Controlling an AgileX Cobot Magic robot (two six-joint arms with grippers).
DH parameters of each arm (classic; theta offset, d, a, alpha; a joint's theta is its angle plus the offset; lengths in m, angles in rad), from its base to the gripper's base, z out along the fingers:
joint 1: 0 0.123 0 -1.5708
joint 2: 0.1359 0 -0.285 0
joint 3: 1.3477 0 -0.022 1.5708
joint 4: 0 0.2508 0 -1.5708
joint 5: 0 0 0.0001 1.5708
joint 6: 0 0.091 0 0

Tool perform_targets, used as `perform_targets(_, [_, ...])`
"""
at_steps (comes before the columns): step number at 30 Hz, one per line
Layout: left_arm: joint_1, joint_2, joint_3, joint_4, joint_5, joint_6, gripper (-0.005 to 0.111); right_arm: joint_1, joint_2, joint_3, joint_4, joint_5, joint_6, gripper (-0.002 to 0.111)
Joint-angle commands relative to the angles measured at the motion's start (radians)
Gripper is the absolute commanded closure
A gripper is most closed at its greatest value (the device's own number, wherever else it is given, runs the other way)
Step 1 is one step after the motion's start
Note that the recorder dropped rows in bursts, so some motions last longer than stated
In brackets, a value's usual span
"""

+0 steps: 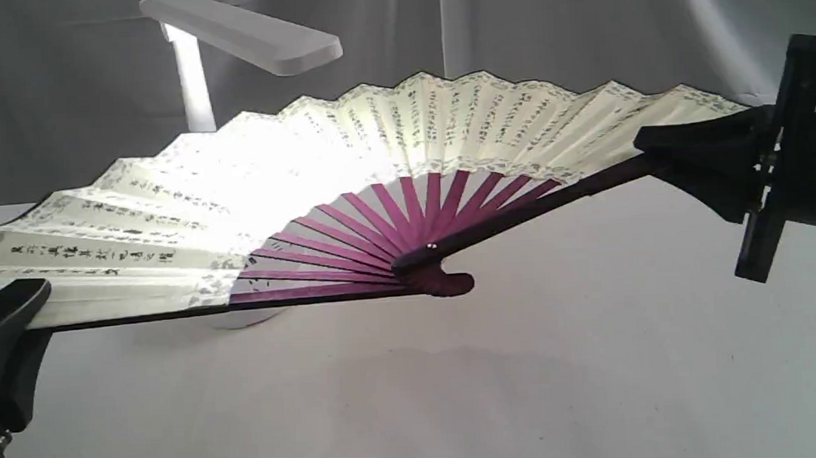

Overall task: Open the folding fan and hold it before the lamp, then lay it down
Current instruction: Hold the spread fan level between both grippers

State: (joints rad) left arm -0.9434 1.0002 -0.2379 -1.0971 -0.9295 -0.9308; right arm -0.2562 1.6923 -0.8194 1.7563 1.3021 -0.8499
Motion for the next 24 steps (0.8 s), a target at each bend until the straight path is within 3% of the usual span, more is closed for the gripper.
perform_targets(1, [0.014, -0.023, 0.003, -0.074, -0.292, -0.050, 0.107, -0.021, -0.001, -0.004, -0.012, -0.081, -0.057, 0.108])
perform_targets(24, [0.014, -0.023, 0.003, 0.012, -0.292, -0.064, 0.107, -0.021, -0.013, -0.004, -0.012, -0.081, -0.061, 0.108])
